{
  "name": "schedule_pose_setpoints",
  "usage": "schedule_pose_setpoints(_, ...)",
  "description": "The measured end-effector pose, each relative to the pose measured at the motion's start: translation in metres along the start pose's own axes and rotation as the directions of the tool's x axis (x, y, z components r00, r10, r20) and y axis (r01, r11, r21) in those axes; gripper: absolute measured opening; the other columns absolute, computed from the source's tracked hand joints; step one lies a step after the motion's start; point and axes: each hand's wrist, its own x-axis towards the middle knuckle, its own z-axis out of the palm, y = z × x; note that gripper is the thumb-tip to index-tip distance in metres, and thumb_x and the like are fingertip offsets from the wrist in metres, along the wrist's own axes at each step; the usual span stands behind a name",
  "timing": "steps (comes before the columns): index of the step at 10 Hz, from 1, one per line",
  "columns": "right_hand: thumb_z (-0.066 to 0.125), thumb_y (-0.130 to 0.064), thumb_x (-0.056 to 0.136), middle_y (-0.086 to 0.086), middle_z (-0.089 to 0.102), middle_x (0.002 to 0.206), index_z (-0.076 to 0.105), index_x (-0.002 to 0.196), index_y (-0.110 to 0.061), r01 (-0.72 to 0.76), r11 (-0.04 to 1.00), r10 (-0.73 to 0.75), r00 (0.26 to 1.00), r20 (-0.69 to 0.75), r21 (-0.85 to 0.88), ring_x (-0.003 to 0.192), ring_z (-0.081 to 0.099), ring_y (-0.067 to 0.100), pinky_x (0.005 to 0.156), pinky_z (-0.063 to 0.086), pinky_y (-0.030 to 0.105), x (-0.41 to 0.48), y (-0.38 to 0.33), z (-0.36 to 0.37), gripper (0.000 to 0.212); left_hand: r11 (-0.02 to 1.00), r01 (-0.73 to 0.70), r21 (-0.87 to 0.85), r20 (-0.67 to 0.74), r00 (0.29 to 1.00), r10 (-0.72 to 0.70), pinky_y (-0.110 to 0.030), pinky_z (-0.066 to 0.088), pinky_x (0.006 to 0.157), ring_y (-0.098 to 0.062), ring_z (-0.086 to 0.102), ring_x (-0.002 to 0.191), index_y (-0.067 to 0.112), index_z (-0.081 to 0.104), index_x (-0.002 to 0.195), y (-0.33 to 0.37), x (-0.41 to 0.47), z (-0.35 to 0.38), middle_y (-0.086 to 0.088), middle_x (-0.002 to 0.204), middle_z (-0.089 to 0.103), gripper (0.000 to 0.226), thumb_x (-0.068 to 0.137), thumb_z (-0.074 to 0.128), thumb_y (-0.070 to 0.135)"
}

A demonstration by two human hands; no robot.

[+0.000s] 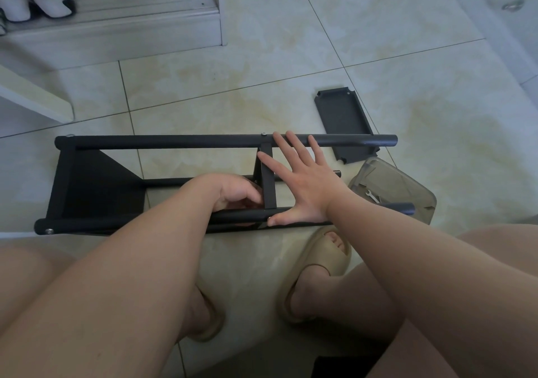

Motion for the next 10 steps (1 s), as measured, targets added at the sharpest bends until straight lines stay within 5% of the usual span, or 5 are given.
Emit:
schedule_pose_setpoints(2,0.029,-0.103,0.063,0.012,-0.013,0.169,-0.001,0.162,-0.032,-0.002,1.000,0.002,1.000,-0.002,0.000,0.155,-0.015,0.034,0.122,-0.002,0.062,0.0000,0.0002,0.0011,0.126,0.999,0.022,-0.042,0.018,1.000,-0.021,-0.038,0.058,0.074,-0.027,0.069,0.085,0.007,0.066,0.109,0.0011,-0.0029,-0.0016,-0.013,0.095,0.072,0.020,0.096,0.052,0.000)
schedule_pose_setpoints(3,0.029,-0.103,0.063,0.012,-0.013,0.169,-0.001,0.162,-0.032,-0.001,1.000,0.001,1.000,-0.002,-0.001,0.155,-0.015,0.034,0.122,-0.003,0.062,0.0005,-0.0001,0.0008,0.126,0.999,0.042,-0.008,0.021,0.999,-0.041,-0.040,0.056,0.082,-0.030,0.064,0.100,0.009,0.067,0.112,0.0015,-0.0037,0.0004,-0.016,0.108,0.069,0.019,0.096,0.058,0.008)
schedule_pose_setpoints(6,0.029,-0.103,0.063,0.012,-0.013,0.169,-0.001,0.162,-0.031,0.003,1.000,-0.003,1.000,-0.009,0.007,0.155,-0.016,0.033,0.122,-0.004,0.062,0.0008,0.0006,0.0015,0.126,1.000,0.010,0.001,0.000,1.000,-0.010,-0.053,0.042,0.108,-0.037,0.058,0.104,0.003,0.067,0.105,0.0000,-0.0016,0.0015,-0.026,0.112,0.063,0.018,0.093,0.054,-0.001)
schedule_pose_setpoints(8,0.030,-0.103,0.063,0.012,-0.013,0.169,0.000,0.163,-0.031,0.001,1.000,-0.001,1.000,-0.006,0.003,0.155,-0.015,0.034,0.122,-0.003,0.062,0.0008,0.0003,0.0016,0.126,0.998,-0.010,-0.067,0.030,0.999,0.012,-0.045,0.053,0.089,-0.033,0.064,0.091,0.005,0.065,0.104,0.0000,-0.0023,-0.0010,-0.020,0.104,0.066,0.021,0.094,0.050,-0.004)
schedule_pose_setpoints(10,0.029,-0.102,0.063,0.012,-0.014,0.169,-0.002,0.162,-0.031,0.002,1.000,-0.002,1.000,0.002,0.002,0.155,-0.016,0.034,0.122,-0.003,0.062,0.0002,0.0005,-0.0001,0.126,0.998,0.053,0.021,-0.006,0.999,-0.053,-0.039,0.056,0.085,-0.029,0.065,0.098,0.008,0.069,0.111,0.0006,0.0007,0.0000,-0.015,0.106,0.069,0.019,0.094,0.061,0.011)
